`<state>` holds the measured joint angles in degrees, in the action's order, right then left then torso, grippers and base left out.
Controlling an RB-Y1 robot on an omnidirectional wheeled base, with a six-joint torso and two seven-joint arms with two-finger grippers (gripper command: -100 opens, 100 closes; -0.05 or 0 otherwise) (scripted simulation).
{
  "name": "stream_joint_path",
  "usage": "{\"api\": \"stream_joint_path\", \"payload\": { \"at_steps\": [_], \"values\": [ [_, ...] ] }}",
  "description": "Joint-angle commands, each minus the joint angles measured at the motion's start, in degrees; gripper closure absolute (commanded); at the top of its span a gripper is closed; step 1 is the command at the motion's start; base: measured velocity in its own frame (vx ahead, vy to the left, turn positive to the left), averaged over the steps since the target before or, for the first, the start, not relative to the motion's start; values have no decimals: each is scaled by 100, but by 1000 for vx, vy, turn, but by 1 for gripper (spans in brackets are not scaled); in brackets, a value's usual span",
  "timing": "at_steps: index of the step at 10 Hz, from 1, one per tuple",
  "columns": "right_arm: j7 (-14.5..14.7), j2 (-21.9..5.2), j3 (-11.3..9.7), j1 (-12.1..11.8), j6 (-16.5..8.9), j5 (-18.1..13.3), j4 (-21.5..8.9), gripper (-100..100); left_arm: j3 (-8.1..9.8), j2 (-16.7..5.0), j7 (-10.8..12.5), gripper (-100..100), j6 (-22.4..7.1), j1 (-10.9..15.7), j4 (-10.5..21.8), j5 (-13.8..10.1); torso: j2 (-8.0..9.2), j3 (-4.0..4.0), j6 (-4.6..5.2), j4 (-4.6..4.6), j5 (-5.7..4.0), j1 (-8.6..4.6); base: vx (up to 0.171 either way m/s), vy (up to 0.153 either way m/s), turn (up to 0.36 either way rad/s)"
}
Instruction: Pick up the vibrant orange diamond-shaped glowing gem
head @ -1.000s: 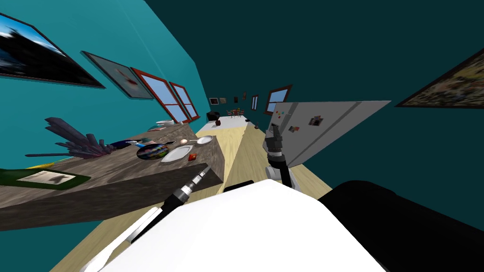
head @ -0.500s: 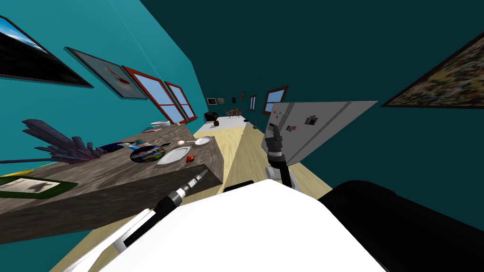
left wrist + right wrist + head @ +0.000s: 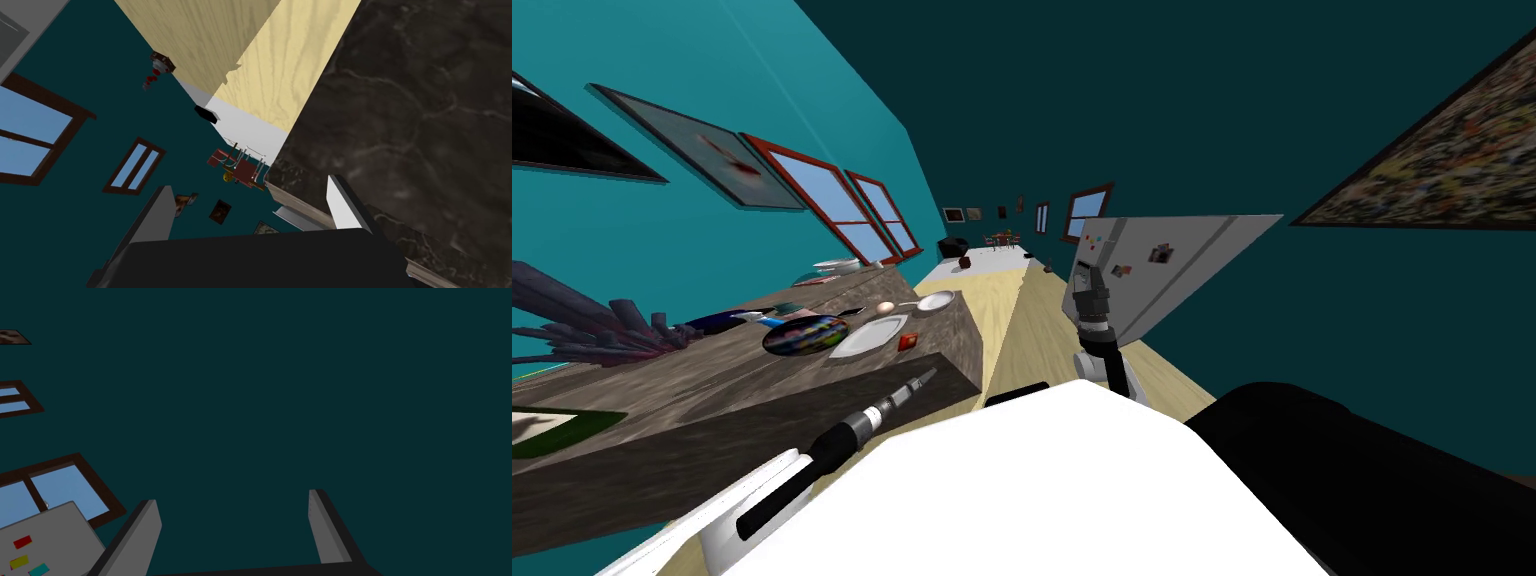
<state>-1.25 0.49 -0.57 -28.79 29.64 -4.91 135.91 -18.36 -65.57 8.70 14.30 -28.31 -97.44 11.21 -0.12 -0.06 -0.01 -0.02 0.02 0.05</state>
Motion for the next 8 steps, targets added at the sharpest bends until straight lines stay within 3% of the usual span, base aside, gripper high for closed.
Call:
{"api": "stream_joint_path", "payload": {
  "at_steps": [1, 2, 3, 8],
  "values": [
    [0, 0, 0, 0, 0, 0, 0, 0, 21, -169, 49, -100, -62, -23, 5, -15, 0, 0, 0, 0, 0, 0, 18, 4, -46],
    [0, 0, 0, 0, 0, 0, 0, 0, 17, -368, 95, -100, -100, -4, 169, -14, 1, 1, -1, 0, -1, -3, 26, 0, -71],
    [0, 0, 0, 0, 0, 0, 0, 0, 17, -368, 95, -100, -100, -4, 169, -14, -1, 0, 0, 0, -1, -4, 23, 2, -45],
    [0, 0, 0, 0, 0, 0, 0, 0, 35, -1213, 307, -100, -242, 97, 910, -36, -13, -7, 1, -3, -1, -3, 45, 4, -115]
  ]
}}
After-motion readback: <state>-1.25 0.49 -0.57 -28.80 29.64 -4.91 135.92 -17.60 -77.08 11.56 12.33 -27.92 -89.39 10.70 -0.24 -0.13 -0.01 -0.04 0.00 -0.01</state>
